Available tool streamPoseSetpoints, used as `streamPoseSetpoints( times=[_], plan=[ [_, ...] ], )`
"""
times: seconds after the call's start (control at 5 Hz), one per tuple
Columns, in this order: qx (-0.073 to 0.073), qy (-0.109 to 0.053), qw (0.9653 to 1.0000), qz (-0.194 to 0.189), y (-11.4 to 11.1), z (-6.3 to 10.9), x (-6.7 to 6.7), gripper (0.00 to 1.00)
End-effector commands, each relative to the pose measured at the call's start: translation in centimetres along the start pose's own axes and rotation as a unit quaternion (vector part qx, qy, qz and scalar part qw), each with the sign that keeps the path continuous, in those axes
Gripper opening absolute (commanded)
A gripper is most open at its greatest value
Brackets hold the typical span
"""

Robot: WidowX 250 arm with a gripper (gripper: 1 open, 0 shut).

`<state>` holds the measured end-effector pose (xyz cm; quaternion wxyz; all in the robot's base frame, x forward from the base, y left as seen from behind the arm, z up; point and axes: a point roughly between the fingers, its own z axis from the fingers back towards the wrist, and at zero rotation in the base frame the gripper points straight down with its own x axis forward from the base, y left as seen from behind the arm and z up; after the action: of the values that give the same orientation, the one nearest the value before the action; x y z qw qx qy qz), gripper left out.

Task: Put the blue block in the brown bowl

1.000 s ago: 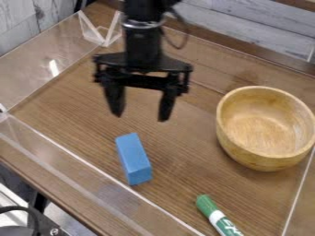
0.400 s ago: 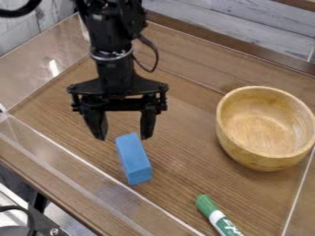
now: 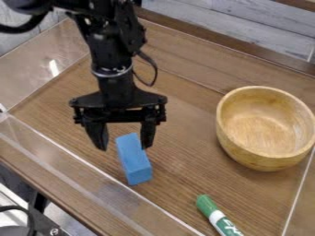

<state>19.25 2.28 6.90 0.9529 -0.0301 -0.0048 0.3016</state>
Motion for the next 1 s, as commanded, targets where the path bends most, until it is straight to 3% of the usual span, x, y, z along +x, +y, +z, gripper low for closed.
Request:
streamPoseSetpoints(
  times=[0.0, 0.8],
  plan=[
    [-0.007, -0.017, 0.9997, 0.013, 0.0, -0.1, 0.7, 1.00],
    [-0.005, -0.025, 0.9995, 0.020, 0.2, -1.3, 1.1, 1.00]
  ],
)
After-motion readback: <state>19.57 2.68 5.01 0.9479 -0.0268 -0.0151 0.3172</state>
